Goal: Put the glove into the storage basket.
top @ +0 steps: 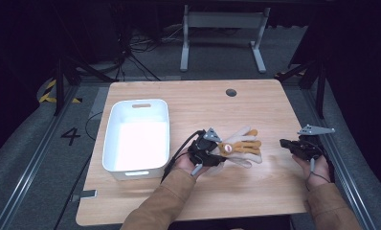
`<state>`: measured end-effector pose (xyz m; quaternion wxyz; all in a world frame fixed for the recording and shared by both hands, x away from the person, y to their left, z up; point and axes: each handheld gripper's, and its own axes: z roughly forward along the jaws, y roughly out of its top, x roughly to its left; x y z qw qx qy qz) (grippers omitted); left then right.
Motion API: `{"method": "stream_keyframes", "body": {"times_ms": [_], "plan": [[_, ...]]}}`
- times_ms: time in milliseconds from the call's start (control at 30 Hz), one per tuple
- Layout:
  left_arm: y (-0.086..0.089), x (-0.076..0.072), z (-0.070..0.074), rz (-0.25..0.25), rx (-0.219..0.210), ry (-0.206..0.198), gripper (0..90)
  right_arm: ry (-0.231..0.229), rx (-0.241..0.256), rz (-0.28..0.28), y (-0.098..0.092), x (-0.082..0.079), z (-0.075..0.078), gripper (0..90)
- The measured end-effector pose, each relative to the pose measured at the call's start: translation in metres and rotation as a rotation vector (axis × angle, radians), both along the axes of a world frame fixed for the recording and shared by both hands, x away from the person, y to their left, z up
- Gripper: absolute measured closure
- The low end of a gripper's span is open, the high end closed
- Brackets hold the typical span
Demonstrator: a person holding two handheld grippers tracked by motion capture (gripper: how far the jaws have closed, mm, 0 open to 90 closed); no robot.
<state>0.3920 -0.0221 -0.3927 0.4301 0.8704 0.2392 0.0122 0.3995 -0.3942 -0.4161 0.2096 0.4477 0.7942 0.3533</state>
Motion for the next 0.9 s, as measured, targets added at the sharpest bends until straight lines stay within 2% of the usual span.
{"method": "stream_keyframes", "body": {"times_ms": [200, 267, 400, 533, 633, 767, 800, 833, 867, 900], "plan": [[0.001, 0.000, 0.005, 0.052, -0.001, -0.008, 68.9, -0.004, 0.001, -0.006, 0.001, 0.003, 0.000, 89.2], [0.004, 0.000, 0.007, 0.084, -0.011, -0.003, 68.9, -0.002, 0.004, -0.004, 0.002, 0.005, 0.000, 89.1], [0.007, 0.001, 0.012, 0.126, 0.001, -0.001, 68.8, -0.002, 0.009, 0.004, 0.005, 0.009, 0.000, 89.0], [0.011, 0.006, 0.019, 0.179, 0.024, 0.037, 68.8, -0.001, 0.007, 0.014, 0.009, 0.013, 0.000, 89.0], [0.013, 0.010, 0.026, 0.209, 0.054, 0.045, 68.8, -0.002, 0.009, 0.022, 0.012, 0.015, 0.000, 88.9], [0.016, 0.014, 0.033, 0.238, 0.073, 0.068, 68.8, 0.001, 0.012, 0.028, 0.013, 0.018, 0.000, 88.8], [0.017, 0.016, 0.036, 0.247, 0.079, 0.076, 68.8, 0.002, 0.010, 0.026, 0.014, 0.018, -0.001, 88.8], [0.018, 0.020, 0.039, 0.262, 0.092, 0.102, 68.8, 0.008, 0.010, 0.030, 0.014, 0.020, -0.001, 88.8], [0.018, 0.020, 0.039, 0.262, 0.092, 0.102, 68.7, 0.008, 0.010, 0.030, 0.014, 0.020, -0.001, 88.8], [0.020, 0.024, 0.043, 0.274, 0.106, 0.128, 68.7, 0.013, 0.010, 0.030, 0.014, 0.021, -0.002, 88.8]]}}
